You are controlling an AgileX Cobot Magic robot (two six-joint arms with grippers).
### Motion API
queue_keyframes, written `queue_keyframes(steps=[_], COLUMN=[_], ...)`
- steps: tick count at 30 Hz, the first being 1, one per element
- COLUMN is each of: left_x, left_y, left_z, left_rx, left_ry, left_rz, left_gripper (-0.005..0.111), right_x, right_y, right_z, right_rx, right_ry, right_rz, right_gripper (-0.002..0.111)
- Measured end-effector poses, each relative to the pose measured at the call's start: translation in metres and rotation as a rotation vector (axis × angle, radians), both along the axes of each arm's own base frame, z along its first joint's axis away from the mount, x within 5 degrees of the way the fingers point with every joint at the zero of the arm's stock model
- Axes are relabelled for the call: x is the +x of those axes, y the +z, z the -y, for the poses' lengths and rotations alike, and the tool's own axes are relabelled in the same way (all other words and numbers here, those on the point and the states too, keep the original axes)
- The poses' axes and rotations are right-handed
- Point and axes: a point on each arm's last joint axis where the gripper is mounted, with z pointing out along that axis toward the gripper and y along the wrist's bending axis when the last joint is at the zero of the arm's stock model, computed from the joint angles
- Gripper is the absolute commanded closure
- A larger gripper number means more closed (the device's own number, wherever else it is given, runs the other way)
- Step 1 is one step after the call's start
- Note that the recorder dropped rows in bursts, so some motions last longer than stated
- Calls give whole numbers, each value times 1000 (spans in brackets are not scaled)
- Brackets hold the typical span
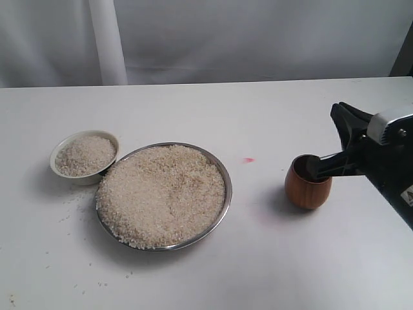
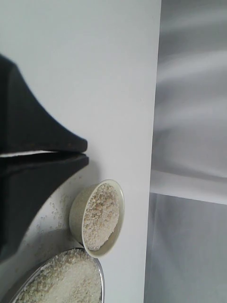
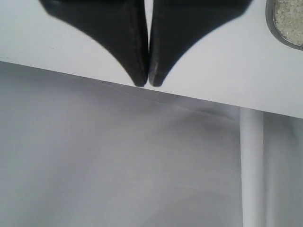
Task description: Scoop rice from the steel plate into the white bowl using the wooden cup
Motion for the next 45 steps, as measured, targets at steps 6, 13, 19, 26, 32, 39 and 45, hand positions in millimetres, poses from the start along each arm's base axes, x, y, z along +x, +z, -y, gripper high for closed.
queue_keyframes(steps=[6,13,19,26,32,39,45], left_x=[0,0,0,0,0,0,0], left_y=[0,0,0,0,0,0,0], left_z=[0,0,0,0,0,0,0], left_rx=[0,0,0,0,0,0,0], left_ry=[0,0,0,0,0,0,0], left_rz=[0,0,0,0,0,0,0], left_gripper=[107,107,107,107,107,107,107], right_x=[0,-5,-47,-100,-110,-110,-110], right_y=[0,3,68,101,106,105,105], right_z=[0,1,24,60,63,63,62], right_rx=[0,-12,-168,-212,-215,-221,-224], right_ry=[0,3,-52,-168,-173,-169,-167], right_rz=[0,-64,91,156,195,186,185], right_gripper=[108,108,108,108,108,108,108])
